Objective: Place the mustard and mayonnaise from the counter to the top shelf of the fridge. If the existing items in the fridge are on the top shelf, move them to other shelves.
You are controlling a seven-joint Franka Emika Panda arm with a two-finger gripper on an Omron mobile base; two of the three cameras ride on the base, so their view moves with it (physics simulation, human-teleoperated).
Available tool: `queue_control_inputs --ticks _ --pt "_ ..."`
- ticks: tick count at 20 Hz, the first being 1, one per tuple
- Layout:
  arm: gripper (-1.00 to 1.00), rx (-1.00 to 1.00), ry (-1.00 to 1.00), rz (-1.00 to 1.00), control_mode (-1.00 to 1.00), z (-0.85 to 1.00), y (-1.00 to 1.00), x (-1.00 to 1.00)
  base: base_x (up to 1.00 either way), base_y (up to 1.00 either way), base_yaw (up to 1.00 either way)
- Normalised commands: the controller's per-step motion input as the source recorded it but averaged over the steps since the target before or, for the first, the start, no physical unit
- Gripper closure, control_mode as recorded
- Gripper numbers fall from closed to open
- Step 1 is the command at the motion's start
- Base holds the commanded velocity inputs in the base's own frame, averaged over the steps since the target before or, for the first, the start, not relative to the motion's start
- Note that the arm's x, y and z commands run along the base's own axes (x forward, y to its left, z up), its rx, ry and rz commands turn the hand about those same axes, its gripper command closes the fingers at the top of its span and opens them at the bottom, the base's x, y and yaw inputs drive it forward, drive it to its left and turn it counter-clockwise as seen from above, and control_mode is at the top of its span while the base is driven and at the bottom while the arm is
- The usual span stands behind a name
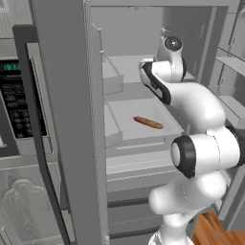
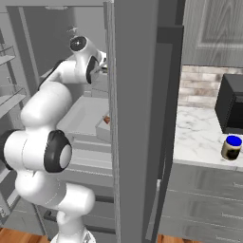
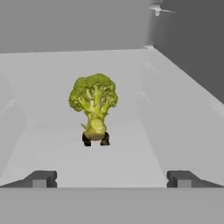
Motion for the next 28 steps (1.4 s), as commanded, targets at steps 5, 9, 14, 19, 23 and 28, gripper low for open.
queue_control_inputs --ticks 5,9,14,19,23,28 --pt "-1.0 0.0 0.0 0.0 -1.0 -0.03 0.0 0.72 0.0 0.0 0.0" --pt "-1.0 0.0 0.01 0.0 -1.0 -0.1 0.0 0.63 0.0 0.0 0.0" --pt "-1.0 0.0 0.02 0.0 -1.0 -0.13 0.0 0.62 0.0 0.0 0.0" --pt "-1.0 0.0 0.04 0.0 -1.0 -0.17 0.0 0.57 0.0 0.0 0.0" --pt "1.0 0.0 0.0 0.0 -1.0 -0.48 0.0 0.01 0.0 0.0 0.0" --pt "1.0 0.0 -0.01 0.0 -1.0 -0.16 -0.02 0.0 0.0 0.0 0.0"
